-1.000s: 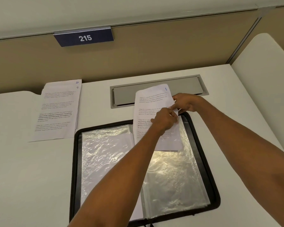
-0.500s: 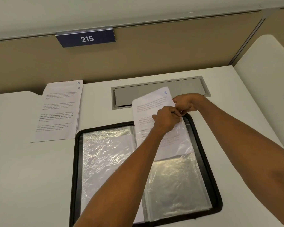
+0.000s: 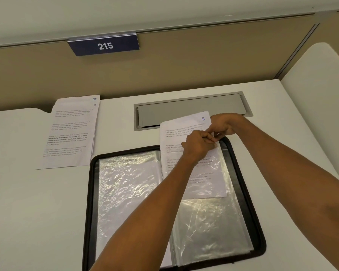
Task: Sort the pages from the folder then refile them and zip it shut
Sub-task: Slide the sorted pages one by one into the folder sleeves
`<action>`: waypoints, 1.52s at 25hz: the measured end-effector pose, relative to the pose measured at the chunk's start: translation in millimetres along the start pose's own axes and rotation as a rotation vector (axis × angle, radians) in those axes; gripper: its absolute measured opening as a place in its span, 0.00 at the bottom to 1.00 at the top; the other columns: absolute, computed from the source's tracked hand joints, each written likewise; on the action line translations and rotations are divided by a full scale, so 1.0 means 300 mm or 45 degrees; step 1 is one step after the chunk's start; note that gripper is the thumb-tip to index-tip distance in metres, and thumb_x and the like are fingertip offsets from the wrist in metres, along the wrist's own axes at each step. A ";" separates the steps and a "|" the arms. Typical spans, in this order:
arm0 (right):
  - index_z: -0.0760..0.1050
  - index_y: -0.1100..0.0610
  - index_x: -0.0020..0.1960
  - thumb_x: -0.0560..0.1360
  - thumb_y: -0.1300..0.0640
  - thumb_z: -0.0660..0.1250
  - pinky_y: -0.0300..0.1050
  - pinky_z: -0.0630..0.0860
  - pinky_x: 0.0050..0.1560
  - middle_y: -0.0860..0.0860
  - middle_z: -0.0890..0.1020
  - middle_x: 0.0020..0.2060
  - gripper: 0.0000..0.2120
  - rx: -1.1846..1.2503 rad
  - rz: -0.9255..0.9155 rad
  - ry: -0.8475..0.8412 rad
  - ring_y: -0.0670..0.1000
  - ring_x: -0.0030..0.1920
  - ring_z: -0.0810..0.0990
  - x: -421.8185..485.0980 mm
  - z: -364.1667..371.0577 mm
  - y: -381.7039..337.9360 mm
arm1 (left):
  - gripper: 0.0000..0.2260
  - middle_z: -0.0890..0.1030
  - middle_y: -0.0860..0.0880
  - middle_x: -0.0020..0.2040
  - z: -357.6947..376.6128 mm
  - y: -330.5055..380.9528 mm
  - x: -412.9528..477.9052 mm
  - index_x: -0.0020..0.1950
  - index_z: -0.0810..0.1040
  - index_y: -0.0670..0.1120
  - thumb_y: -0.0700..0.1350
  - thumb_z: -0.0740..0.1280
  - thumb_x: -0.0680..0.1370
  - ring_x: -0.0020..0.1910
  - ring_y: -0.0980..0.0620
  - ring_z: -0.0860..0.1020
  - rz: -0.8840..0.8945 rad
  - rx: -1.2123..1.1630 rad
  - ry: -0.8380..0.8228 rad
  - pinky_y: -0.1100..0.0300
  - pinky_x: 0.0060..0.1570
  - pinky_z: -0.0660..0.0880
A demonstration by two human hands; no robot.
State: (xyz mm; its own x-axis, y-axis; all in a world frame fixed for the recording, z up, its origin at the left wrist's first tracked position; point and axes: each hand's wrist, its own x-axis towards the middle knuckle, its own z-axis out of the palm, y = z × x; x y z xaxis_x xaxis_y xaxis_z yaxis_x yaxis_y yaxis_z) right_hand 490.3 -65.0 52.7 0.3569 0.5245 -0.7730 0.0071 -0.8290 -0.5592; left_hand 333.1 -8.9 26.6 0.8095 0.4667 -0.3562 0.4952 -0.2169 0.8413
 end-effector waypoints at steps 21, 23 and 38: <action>0.78 0.58 0.64 0.76 0.58 0.75 0.47 0.84 0.49 0.57 0.84 0.54 0.18 -0.135 -0.209 0.068 0.57 0.53 0.83 -0.049 -0.004 0.035 | 0.07 0.84 0.54 0.50 0.025 -0.020 -0.041 0.55 0.86 0.52 0.51 0.75 0.79 0.55 0.49 0.78 0.210 0.160 0.163 0.52 0.65 0.71; 0.80 0.59 0.63 0.76 0.60 0.75 0.49 0.85 0.51 0.59 0.84 0.54 0.16 -0.169 -0.202 -0.015 0.59 0.53 0.85 -0.043 0.005 0.036 | 0.09 0.84 0.53 0.53 0.026 -0.022 -0.036 0.58 0.86 0.52 0.53 0.73 0.80 0.59 0.47 0.75 0.221 0.241 0.176 0.59 0.58 0.66; 0.78 0.56 0.67 0.77 0.59 0.74 0.43 0.83 0.54 0.52 0.81 0.60 0.19 -0.202 -0.245 -0.092 0.55 0.56 0.83 -0.049 0.012 0.054 | 0.12 0.78 0.51 0.63 0.016 -0.033 -0.112 0.64 0.83 0.55 0.55 0.69 0.82 0.63 0.52 0.67 0.309 0.353 0.298 0.59 0.60 0.65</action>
State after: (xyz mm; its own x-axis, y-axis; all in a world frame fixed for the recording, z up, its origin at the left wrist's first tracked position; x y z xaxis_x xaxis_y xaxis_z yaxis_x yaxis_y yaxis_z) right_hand 481.9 -85.3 53.9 0.2670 0.6833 -0.6796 0.2166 -0.7297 -0.6486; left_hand 302.5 -26.5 28.3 0.8354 0.5487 -0.0333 0.3914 -0.5512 0.7368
